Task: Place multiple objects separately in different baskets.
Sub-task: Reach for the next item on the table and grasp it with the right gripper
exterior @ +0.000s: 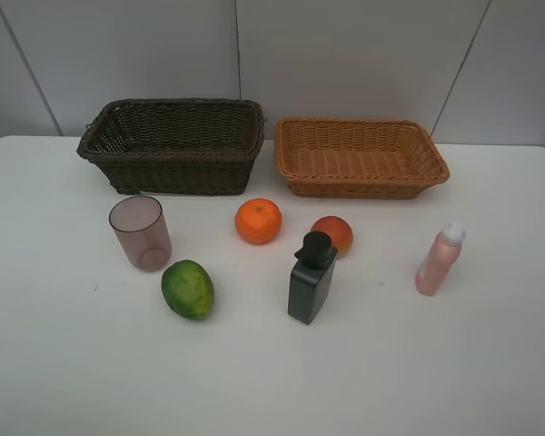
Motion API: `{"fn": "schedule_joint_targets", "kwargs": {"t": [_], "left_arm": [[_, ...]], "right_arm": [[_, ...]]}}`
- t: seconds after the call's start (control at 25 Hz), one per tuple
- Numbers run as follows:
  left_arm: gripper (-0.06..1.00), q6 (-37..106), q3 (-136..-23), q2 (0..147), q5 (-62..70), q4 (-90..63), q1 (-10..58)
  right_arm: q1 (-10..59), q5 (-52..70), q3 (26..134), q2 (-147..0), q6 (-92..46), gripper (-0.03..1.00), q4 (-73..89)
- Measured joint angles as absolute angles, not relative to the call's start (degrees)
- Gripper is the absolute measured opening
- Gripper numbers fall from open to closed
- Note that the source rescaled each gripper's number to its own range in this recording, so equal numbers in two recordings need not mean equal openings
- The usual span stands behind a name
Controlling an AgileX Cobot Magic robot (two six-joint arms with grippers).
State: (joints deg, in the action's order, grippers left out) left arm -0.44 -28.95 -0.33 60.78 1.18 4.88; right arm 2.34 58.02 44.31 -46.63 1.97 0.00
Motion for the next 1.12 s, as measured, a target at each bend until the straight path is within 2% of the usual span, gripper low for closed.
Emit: {"fn": "schedule_joint_targets", "kwargs": {"t": [0.28, 0.64, 1.12], "left_arm": [[1.00, -0.4, -29.0, -0.3, 60.8, 1.2, 4.9], [1.00, -0.4, -29.0, -0.3, 60.8, 1.2, 4.9], [1.00, -0.4, -29.0, -0.3, 60.8, 1.2, 4.9]], "right_arm": [[4.6, 57.7, 48.1, -60.0, 2.8, 1.00, 2.8], [8.8, 58.2, 53.9, -75.0, 21.2, 1.00, 2.0], [9.7, 51.3, 54.7, -90.1, 27.7, 1.00, -1.5]]}}
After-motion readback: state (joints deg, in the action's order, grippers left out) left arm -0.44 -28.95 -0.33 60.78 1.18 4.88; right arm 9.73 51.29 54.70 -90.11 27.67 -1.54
